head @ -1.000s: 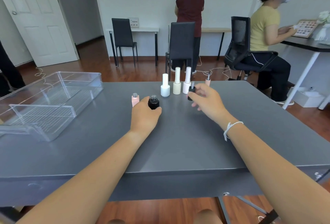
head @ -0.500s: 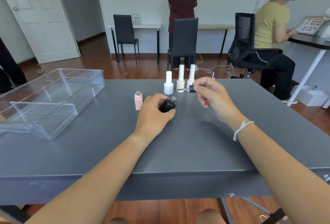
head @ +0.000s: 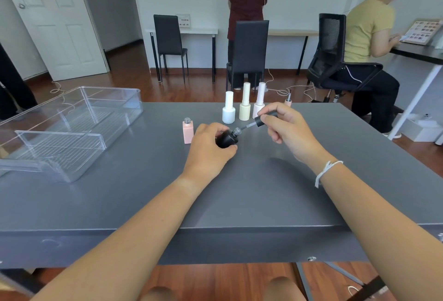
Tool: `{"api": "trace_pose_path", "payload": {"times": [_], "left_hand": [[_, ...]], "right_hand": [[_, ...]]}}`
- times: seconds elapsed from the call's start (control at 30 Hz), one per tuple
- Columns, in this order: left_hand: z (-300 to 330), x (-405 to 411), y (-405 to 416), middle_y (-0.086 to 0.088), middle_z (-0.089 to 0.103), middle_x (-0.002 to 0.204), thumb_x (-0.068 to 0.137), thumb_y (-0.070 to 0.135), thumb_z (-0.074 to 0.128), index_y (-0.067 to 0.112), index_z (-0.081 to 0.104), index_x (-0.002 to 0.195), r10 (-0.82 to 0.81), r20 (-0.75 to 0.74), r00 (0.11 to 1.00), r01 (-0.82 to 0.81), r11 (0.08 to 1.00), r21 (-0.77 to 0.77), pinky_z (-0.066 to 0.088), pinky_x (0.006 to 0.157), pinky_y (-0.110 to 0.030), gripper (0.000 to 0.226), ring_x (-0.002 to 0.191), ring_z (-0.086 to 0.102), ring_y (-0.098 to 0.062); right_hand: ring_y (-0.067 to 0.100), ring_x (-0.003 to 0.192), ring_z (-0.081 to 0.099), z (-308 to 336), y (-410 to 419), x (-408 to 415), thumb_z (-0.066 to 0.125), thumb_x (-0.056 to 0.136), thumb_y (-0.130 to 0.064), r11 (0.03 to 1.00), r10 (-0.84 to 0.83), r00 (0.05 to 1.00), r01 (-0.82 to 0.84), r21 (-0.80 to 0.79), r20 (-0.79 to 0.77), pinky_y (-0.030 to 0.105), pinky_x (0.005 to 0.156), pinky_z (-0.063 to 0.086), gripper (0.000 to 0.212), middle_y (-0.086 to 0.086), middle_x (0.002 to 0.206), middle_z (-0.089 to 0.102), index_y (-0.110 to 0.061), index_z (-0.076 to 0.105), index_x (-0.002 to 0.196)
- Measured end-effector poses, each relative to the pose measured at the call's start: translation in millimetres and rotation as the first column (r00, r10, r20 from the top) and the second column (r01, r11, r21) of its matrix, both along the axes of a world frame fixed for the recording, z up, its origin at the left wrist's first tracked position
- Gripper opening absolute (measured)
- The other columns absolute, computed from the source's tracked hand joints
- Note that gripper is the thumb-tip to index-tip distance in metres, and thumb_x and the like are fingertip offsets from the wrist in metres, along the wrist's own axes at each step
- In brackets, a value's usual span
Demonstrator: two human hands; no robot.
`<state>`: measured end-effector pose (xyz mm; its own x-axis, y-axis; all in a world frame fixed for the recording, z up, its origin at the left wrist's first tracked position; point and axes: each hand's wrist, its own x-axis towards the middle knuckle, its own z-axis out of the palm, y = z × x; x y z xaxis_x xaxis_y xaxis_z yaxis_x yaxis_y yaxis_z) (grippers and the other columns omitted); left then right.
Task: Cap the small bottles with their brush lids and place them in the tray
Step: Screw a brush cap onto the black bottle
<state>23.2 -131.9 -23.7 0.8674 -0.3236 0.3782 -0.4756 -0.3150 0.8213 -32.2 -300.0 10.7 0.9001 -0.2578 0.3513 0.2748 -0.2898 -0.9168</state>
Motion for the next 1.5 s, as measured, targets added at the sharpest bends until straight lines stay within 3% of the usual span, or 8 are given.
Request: {"api": "trace_pose_path", "payload": {"times": [0.43, 0.6, 0.83, 0.97, 1.13, 1.27, 1.4, 1.5], "left_hand": [[1, -1, 0, 0.002, 0.047, 0.098, 0.073, 0.011, 0.071, 0.022, 0.062, 0.096, -0.011, 0.013, 1.000, 0.011, 1.000, 0.024, 0.035, 0.070, 0.005, 0.026, 0.084, 0.054, -0.003], [1, -2, 0, 0.003, 0.046, 0.096, 0.073, 0.011, 0.070, 0.023, 0.061, 0.093, -0.026, 0.014, 1.000, 0.025, 0.999, 0.025, 0.035, 0.071, 0.005, 0.026, 0.083, 0.054, -0.003], [2, -4, 0, 0.014, 0.041, 0.089, 0.073, 0.010, 0.070, 0.028, 0.057, 0.089, -0.054, 0.023, 0.998, 0.053, 0.998, 0.040, 0.035, 0.073, 0.005, 0.027, 0.082, 0.052, -0.001], [2, -5, 0, 0.011, 0.042, 0.090, 0.073, 0.009, 0.070, 0.024, 0.061, 0.092, -0.070, 0.039, 0.997, 0.067, 0.995, 0.075, 0.035, 0.074, 0.004, 0.026, 0.084, 0.053, -0.007], [2, -5, 0, 0.002, 0.045, 0.097, 0.073, 0.008, 0.069, 0.020, 0.062, 0.096, -0.073, 0.059, 0.996, 0.066, 0.992, 0.109, 0.032, 0.071, 0.006, 0.027, 0.084, 0.052, -0.010], [1, -6, 0, 0.003, 0.046, 0.097, 0.073, 0.009, 0.070, 0.021, 0.062, 0.097, -0.082, 0.066, 0.994, 0.074, 0.991, 0.113, 0.034, 0.074, 0.004, 0.027, 0.087, 0.053, -0.011], [2, -6, -1, 0.002, 0.046, 0.099, 0.073, 0.011, 0.070, 0.021, 0.062, 0.098, -0.081, 0.073, 0.994, 0.073, 0.991, 0.113, 0.036, 0.074, 0.002, 0.028, 0.087, 0.053, -0.012], [2, -7, -1, 0.002, 0.046, 0.098, 0.073, 0.010, 0.070, 0.021, 0.062, 0.097, -0.087, 0.077, 0.993, 0.078, 0.991, 0.112, 0.034, 0.075, 0.003, 0.028, 0.087, 0.053, -0.012]], "right_hand": [[0.005, 0.038, 0.032, 1, 3, -3, 0.050, 0.091, -0.006, 0.999, 0.005, 1.000, -0.007, -0.050, -0.022, 0.018, 0.042, 0.030, 0.007, -0.016, 0.043, 0.049, -0.008, 0.057, 0.092], [0.004, 0.039, 0.033, 1, 6, -3, 0.051, 0.091, -0.004, 0.998, 0.025, 0.999, -0.027, -0.060, -0.031, 0.015, 0.041, 0.030, 0.012, -0.019, 0.047, 0.052, -0.013, 0.058, 0.088], [0.001, 0.042, 0.038, -6, 9, -1, 0.055, 0.089, -0.006, 0.984, 0.066, 0.996, -0.074, -0.161, -0.054, 0.011, 0.043, 0.034, 0.019, -0.008, 0.073, 0.055, -0.023, 0.058, 0.084], [0.007, 0.053, 0.040, -14, 7, 3, 0.058, 0.088, -0.008, 0.963, 0.087, 0.994, -0.102, -0.251, -0.070, 0.008, 0.051, 0.036, 0.019, -0.005, 0.083, 0.057, -0.027, 0.055, 0.083], [0.017, 0.065, 0.046, -21, 3, 7, 0.059, 0.089, -0.021, 0.925, 0.043, 0.997, -0.064, -0.375, -0.066, 0.023, 0.065, 0.039, 0.011, -0.001, 0.073, 0.059, -0.025, 0.055, 0.079], [0.008, 0.053, 0.039, -21, 1, 8, 0.042, 0.094, -0.041, 0.823, -0.056, 0.996, 0.008, -0.568, -0.067, 0.022, 0.055, 0.031, 0.031, -0.007, 0.056, 0.042, -0.030, 0.046, 0.065], [0.011, 0.057, 0.036, -24, -1, 7, 0.033, 0.094, -0.047, 0.874, 0.049, 0.984, -0.126, -0.470, -0.172, 0.028, 0.060, 0.032, 0.025, -0.003, 0.063, 0.041, -0.036, 0.046, 0.075], [0.007, 0.051, 0.031, -24, -2, 8, 0.037, 0.096, -0.026, 0.906, 0.122, 0.972, -0.191, -0.378, -0.198, 0.025, 0.055, 0.027, 0.014, -0.002, 0.064, 0.037, -0.028, 0.043, 0.083]]}}
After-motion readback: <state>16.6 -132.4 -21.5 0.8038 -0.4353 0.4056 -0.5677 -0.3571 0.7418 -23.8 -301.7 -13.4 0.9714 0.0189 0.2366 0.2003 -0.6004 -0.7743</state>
